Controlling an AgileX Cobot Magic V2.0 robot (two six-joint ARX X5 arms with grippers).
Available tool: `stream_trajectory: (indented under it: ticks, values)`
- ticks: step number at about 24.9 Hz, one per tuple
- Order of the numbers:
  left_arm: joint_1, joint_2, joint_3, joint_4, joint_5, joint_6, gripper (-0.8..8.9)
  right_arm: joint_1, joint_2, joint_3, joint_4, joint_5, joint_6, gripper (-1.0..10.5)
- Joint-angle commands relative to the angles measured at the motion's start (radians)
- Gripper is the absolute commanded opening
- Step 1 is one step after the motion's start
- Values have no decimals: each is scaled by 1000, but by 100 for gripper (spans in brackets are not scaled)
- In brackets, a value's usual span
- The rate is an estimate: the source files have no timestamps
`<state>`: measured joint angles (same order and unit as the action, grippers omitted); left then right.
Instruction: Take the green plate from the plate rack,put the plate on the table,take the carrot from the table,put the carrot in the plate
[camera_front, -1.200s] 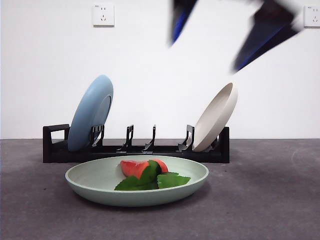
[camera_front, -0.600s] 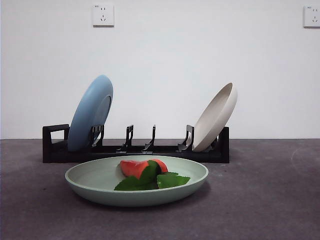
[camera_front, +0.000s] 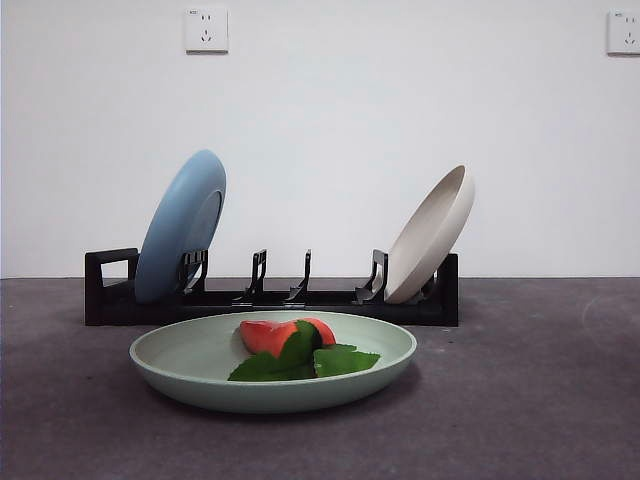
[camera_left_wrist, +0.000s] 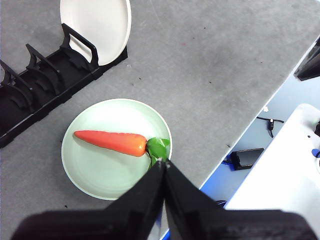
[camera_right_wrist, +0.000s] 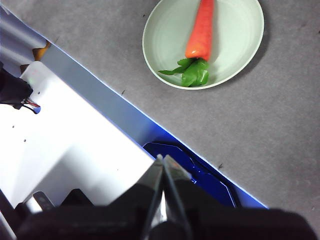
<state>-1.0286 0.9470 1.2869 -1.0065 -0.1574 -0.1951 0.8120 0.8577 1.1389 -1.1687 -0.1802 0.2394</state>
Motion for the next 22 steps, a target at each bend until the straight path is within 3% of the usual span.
stream_trajectory:
  ticks: [1,12,14,17,19,22]
  values:
    - [-3,-2,-3,2,2,-4,-3,2,-2,0,7,3,-5,1]
    - [-3,-2,-3,3,3,5,-2,2,-8,0,7,3,-5,1]
    - [-2,-2,-3,-13,2,47,-2,2,-8,0,7,3,-5,1]
    - [35,-20,-3,28,-86,129,-2,2,-8,0,7,3,-5,1]
    - [98,-33,-4,99,-127,214,-2,2,-8,-1,7,3,-5,1]
    - [237,-72,-20,235,-97,309,-2,2,-8,0,7,3,-5,1]
